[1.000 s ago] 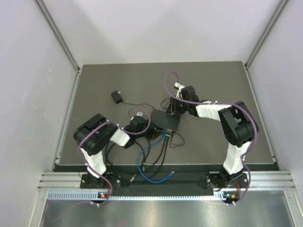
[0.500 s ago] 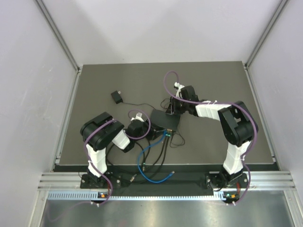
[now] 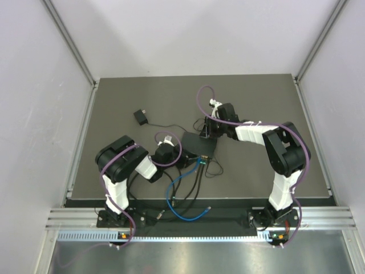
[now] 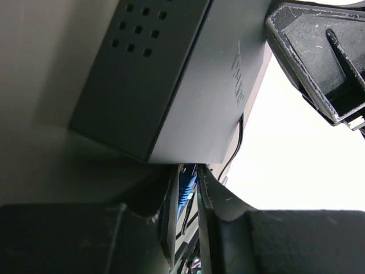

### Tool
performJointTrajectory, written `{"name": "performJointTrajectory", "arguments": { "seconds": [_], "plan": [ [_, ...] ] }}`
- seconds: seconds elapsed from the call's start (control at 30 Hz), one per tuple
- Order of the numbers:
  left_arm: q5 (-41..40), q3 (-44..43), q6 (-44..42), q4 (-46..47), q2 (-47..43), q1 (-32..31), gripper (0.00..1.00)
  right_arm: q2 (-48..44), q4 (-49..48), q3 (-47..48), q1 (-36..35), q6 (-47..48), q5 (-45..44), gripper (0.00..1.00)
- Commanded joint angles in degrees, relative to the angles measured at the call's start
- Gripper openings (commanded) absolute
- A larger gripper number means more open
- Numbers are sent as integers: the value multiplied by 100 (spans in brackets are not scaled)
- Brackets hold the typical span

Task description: Pull the plug from the switch port

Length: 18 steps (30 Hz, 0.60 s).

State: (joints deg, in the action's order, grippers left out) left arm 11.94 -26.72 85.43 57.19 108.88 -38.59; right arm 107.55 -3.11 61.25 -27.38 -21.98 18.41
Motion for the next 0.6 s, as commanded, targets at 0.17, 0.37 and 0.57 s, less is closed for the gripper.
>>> {"name": "performJointTrajectory", "arguments": {
  "seconds": [0.17,0.37,0.57],
  "plan": [
    [-887,-132,-61,-621,239,80,10,127,637,10,-303,71,268,34],
    [-852,-105,-140,-700,291,88,0,-269,1161,9,-330,290,-170,46],
    [-606,-228,-272,-656,511,115,0,-1191,2121,159,-470,642,-1209,64]
  ]
}}
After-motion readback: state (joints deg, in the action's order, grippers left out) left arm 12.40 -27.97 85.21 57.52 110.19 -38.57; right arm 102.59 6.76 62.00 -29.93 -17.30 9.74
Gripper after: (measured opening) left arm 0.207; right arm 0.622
